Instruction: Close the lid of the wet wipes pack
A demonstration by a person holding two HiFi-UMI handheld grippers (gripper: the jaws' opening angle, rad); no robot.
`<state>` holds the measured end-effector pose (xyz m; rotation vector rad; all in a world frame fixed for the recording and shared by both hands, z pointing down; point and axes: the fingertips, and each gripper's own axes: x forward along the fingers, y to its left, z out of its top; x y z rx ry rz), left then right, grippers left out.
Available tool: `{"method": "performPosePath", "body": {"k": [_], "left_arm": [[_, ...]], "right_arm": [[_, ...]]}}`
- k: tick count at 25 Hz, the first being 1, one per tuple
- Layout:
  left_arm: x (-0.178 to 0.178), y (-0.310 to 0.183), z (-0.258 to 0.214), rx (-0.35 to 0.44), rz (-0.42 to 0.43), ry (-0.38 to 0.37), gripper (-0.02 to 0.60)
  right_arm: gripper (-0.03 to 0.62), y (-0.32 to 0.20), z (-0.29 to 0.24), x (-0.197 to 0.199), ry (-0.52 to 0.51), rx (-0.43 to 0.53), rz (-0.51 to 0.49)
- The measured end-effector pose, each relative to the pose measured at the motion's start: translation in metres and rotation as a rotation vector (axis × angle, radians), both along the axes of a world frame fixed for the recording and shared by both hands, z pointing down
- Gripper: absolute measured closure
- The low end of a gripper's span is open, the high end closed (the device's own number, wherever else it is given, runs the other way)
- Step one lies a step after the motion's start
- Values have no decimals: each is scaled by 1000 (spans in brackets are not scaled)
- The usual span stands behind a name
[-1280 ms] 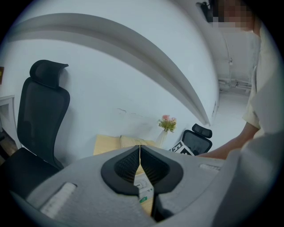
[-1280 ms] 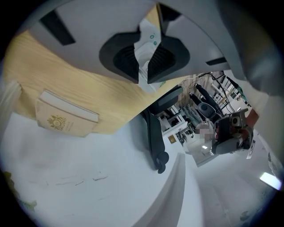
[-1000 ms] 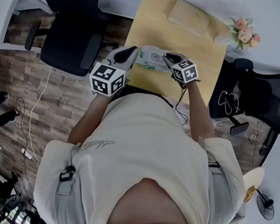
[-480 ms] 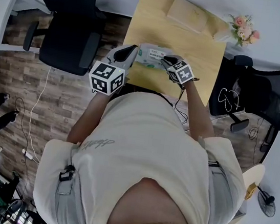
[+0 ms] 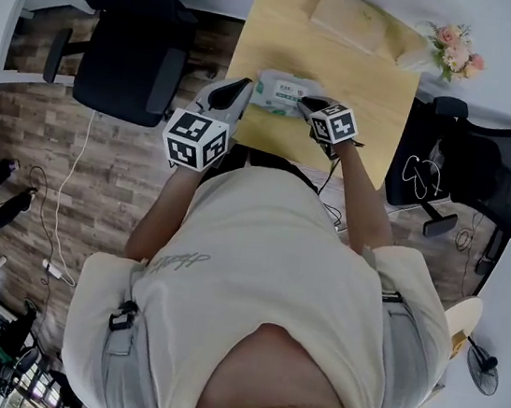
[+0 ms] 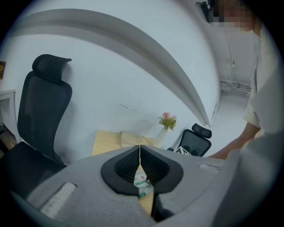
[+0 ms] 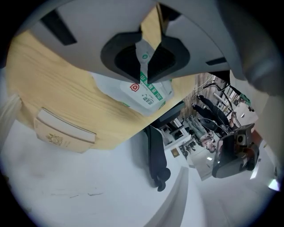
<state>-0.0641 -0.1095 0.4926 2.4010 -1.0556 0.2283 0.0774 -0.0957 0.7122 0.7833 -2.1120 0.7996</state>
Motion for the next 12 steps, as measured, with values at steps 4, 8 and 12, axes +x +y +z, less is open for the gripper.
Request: {"method": "performPosePath", "body": {"k": [4,8,12], "left_arm": [[-2,2,2,-5,-3,-9,565],[-3,2,0,2,-9,-16,565],[-1,2,-7,19,0,-17,565]], "right_arm": [[546,-2,9,1,13,-25,40],[567,-5,11,5,27,-45,78],[588,-4,11,5,59,-39,80]]}}
